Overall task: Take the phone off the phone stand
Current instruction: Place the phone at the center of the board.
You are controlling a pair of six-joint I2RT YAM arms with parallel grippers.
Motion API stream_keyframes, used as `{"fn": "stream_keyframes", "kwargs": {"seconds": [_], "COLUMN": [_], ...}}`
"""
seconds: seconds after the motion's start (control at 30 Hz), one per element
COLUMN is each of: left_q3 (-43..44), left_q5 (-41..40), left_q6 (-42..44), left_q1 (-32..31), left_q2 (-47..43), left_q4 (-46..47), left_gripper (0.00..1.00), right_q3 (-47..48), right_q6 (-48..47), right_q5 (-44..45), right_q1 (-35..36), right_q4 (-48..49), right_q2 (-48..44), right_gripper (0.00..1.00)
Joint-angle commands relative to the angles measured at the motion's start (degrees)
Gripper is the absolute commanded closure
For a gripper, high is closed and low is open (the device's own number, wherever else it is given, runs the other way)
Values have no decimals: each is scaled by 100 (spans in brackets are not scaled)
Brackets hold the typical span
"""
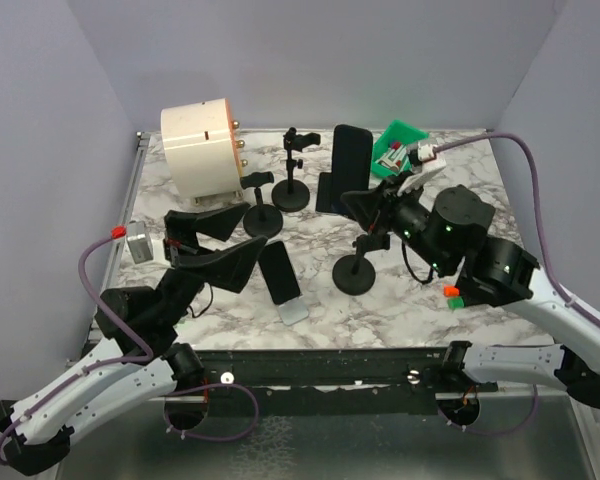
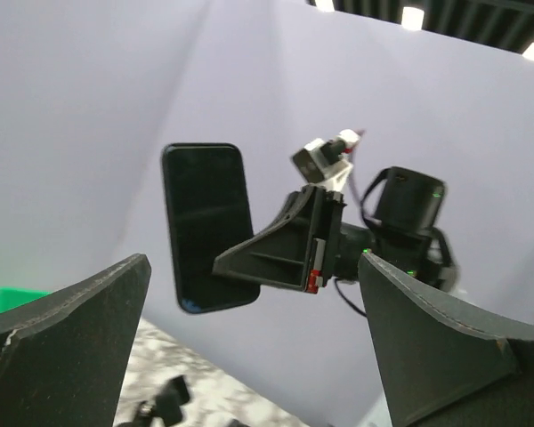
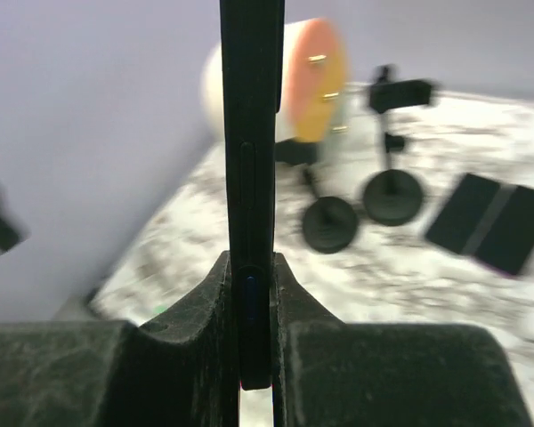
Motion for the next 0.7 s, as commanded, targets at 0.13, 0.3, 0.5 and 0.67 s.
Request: {"fn": "stream_keyframes", "kwargs": {"seconds": [0.13,0.3,0.5,0.67], "left_q3": [-419,-716,-963,-1059], "left_q5": [-1801,-2181,-2487,-2527], "left_q6": [1761,2321,2608,2610], "left_q1": [-3,-3,-3,-3], "left_q2": [-520,-696,-889,-1021], "left_q4": [-913,-1002,-1120,-1268], "left_gripper": [1,1,1,1], "right_q3": [821,249,-1133,-1663], "right_q6": [-530,314,1020,1289], "right_q5": [1473,-497,-1652,-3083], "right_q1": [-1574,-3874,-5419,-5664], "right_q4": [-809,-616,311,988], "right_q2": [742,913,1072,1773], "right_gripper": [100,100,100,100]}}
